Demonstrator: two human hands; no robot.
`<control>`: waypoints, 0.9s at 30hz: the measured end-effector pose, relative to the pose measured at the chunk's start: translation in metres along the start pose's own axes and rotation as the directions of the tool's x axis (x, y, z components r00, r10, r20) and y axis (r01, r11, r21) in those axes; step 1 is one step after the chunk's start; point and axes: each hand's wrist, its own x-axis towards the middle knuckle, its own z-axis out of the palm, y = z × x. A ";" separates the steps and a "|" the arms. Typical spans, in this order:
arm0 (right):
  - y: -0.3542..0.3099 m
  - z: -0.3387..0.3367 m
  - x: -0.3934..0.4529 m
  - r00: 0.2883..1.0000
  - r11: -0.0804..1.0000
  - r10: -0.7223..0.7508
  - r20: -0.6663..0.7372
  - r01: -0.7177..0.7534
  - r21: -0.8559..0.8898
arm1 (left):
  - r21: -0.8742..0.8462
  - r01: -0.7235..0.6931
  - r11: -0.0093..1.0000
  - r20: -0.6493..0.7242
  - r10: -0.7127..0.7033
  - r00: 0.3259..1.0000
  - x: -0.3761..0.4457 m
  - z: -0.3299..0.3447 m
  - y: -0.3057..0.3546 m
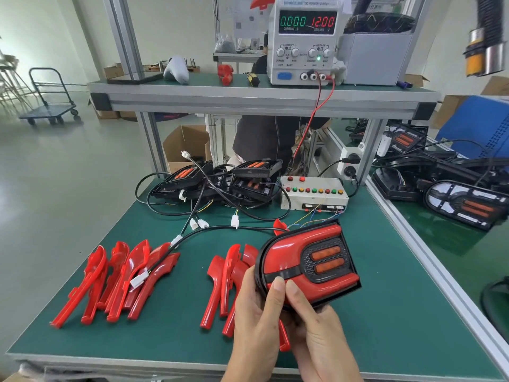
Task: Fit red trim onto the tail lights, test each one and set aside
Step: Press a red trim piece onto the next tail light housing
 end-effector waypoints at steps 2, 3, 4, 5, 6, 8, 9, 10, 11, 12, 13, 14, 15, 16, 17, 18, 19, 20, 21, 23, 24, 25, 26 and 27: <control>0.000 0.000 0.001 1.000 1.000 0.004 -0.014 -0.004 0.002 | 0.016 0.015 1.000 -0.005 -0.014 1.000 0.000 0.000 0.000; 0.000 0.001 0.001 1.000 1.000 0.011 -0.029 -0.011 -0.003 | 0.031 0.019 0.999 -0.006 -0.019 1.000 0.000 0.000 -0.001; 0.001 -0.001 0.002 0.999 1.000 0.014 -0.043 -0.015 -0.010 | 0.045 0.019 0.999 -0.006 -0.019 1.000 0.000 -0.001 -0.002; 0.001 -0.002 0.003 0.998 1.000 0.013 -0.054 -0.014 -0.012 | 0.055 0.018 0.998 -0.006 -0.017 1.000 0.001 -0.001 -0.003; 0.002 -0.003 0.004 0.998 1.000 0.009 -0.062 -0.010 -0.018 | 0.058 0.019 0.998 -0.008 -0.018 1.000 0.001 -0.001 -0.004; 0.003 -0.001 0.005 0.998 0.999 0.004 -0.064 -0.007 -0.036 | 0.041 0.038 0.998 -0.006 -0.038 0.999 0.003 -0.003 -0.005; 0.003 0.002 0.005 0.998 0.999 0.008 -0.055 -0.011 -0.047 | 0.017 0.065 0.998 0.003 -0.065 0.998 0.005 -0.004 -0.005; 0.003 0.004 0.003 0.999 0.998 0.016 -0.043 -0.019 -0.064 | -0.016 0.103 0.995 0.013 -0.102 0.995 0.008 -0.007 -0.004; 0.001 0.005 0.000 0.998 0.995 0.035 -0.043 -0.038 -0.093 | -0.056 0.149 0.987 0.021 -0.148 0.989 0.012 -0.010 -0.002; -0.002 0.007 -0.004 0.997 0.985 0.058 -0.046 -0.064 -0.159 | -0.098 0.194 0.976 0.027 -0.192 0.981 0.016 -0.015 -0.001; -0.007 0.009 -0.010 0.995 0.957 0.077 -0.060 -0.091 -0.277 | -0.129 0.223 0.966 0.033 -0.220 0.975 0.019 -0.019 0.000; -0.012 0.006 -0.017 0.995 0.875 0.088 -0.048 -0.100 -0.474 | -0.146 0.236 0.961 0.032 -0.233 0.972 0.023 -0.024 0.001; -0.021 0.002 -0.023 0.994 0.727 0.100 -0.044 -0.103 -0.679 | -0.145 0.233 0.962 0.028 -0.231 0.973 0.026 -0.028 0.002; -0.029 -0.002 -0.029 0.997 0.545 0.073 -0.019 -0.056 -0.836 | -0.131 0.218 0.967 0.024 -0.217 0.976 0.028 -0.030 0.004; -0.038 -0.005 -0.033 0.999 0.400 0.028 0.028 0.014 -0.916 | -0.112 0.202 0.973 0.019 -0.201 0.979 0.030 -0.031 0.004; -0.047 -0.005 -0.037 0.995 0.311 -0.034 0.097 0.103 -0.945 | -0.097 0.190 0.977 0.015 -0.190 0.982 0.031 -0.031 0.004; -0.055 -0.006 -0.036 0.970 0.260 -0.171 0.172 0.213 -0.942 | -0.088 0.183 0.979 0.011 -0.183 0.983 0.032 -0.031 0.003; -0.064 -0.007 -0.031 0.893 0.176 -0.350 0.283 0.359 -0.917 | -0.084 0.185 0.979 0.006 -0.185 0.983 0.032 -0.030 0.002; -0.073 -0.006 -0.022 0.787 0.014 -0.458 0.414 0.472 -0.882 | -0.081 0.191 0.978 0.000 -0.192 0.981 0.032 -0.028 0.000; -0.093 0.003 0.000 0.710 -0.305 -0.391 0.586 0.501 -0.810 | -0.057 0.192 0.980 -0.006 -0.193 0.981 0.032 -0.024 -0.004; -0.102 0.007 0.012 0.780 -0.360 -0.279 0.559 0.455 -0.815 | -0.035 0.181 0.983 -0.006 -0.181 0.983 0.033 -0.021 -0.005; -0.110 0.012 0.023 0.850 -0.374 -0.168 0.500 0.414 -0.830 | -0.013 0.169 0.986 -0.009 -0.169 0.986 0.033 -0.018 -0.006; -0.115 0.015 0.032 0.892 -0.344 -0.067 0.447 0.400 -0.849 | 0.010 0.166 0.986 -0.016 -0.166 0.986 0.033 -0.015 -0.006; -0.117 0.017 0.042 0.908 -0.281 0.011 0.419 0.405 -0.870 | 0.034 0.172 0.985 -0.027 -0.171 0.985 0.033 -0.013 -0.006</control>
